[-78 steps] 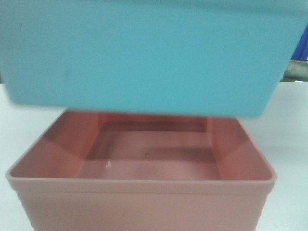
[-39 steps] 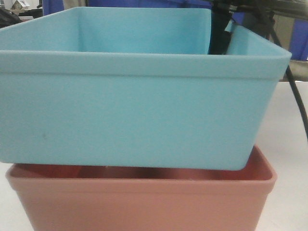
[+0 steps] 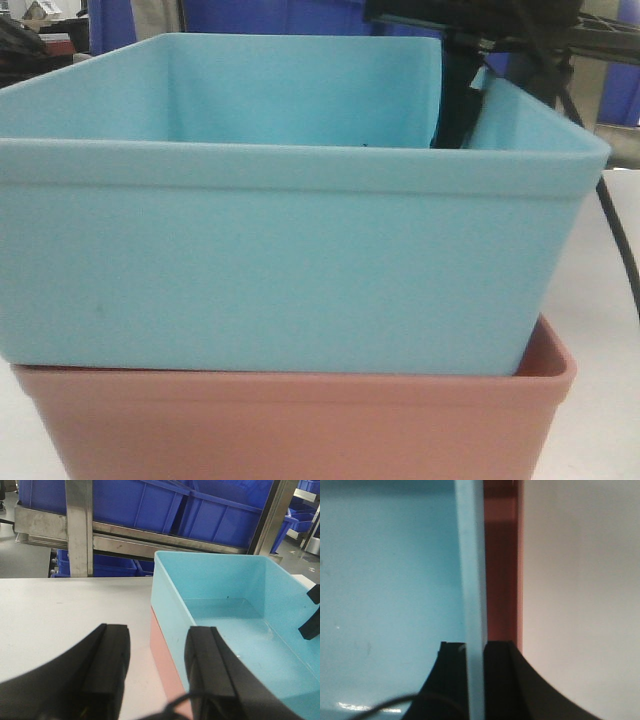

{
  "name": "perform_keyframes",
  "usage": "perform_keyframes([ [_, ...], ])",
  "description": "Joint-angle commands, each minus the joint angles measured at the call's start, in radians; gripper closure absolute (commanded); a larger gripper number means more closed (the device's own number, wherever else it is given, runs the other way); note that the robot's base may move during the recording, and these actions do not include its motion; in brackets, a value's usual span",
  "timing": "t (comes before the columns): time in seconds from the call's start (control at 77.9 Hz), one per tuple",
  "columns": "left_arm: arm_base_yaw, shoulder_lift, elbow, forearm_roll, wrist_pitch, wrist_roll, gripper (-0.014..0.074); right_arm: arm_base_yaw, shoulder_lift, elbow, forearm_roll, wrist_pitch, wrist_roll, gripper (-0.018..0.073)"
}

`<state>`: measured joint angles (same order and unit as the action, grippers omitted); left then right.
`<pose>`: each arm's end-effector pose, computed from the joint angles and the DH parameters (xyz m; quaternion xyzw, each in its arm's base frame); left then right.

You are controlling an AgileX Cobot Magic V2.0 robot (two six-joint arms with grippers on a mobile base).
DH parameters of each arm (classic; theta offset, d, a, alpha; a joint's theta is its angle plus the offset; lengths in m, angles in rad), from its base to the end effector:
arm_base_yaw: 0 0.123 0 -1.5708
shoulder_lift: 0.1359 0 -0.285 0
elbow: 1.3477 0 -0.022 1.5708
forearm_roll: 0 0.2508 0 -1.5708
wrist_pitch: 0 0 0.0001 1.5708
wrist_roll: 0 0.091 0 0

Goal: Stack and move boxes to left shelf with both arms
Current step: 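Lift the light-blue bin with the right gripper and lower it into the pink bin, then open the right gripper and move both grippers over the stacked bins' rims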

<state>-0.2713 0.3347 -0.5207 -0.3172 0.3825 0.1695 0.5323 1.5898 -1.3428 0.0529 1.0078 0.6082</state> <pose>0.0661 -0.0294 0.3327 0.0927 0.7328 -0.1750 0.6510 0.2829 0.1713 0.3028 0.0465 0.9783 0.1289 0.1551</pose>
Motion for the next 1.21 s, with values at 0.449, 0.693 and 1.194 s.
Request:
perform_keyframes([
  [0.449, 0.002, 0.008, -0.029, -0.017, -0.072, 0.001, 0.04, -0.014, -0.079, -0.017, 0.013, -0.045, 0.007, 0.0504],
  [0.693, 0.002, 0.008, -0.029, -0.017, -0.072, 0.001, 0.04, -0.015, -0.077, 0.01, 0.013, -0.054, 0.007, 0.0504],
  [1.194, 0.002, 0.008, -0.029, -0.017, -0.071, 0.001, 0.04, -0.015, -0.077, 0.121, 0.013, -0.147, -0.008, 0.0465],
])
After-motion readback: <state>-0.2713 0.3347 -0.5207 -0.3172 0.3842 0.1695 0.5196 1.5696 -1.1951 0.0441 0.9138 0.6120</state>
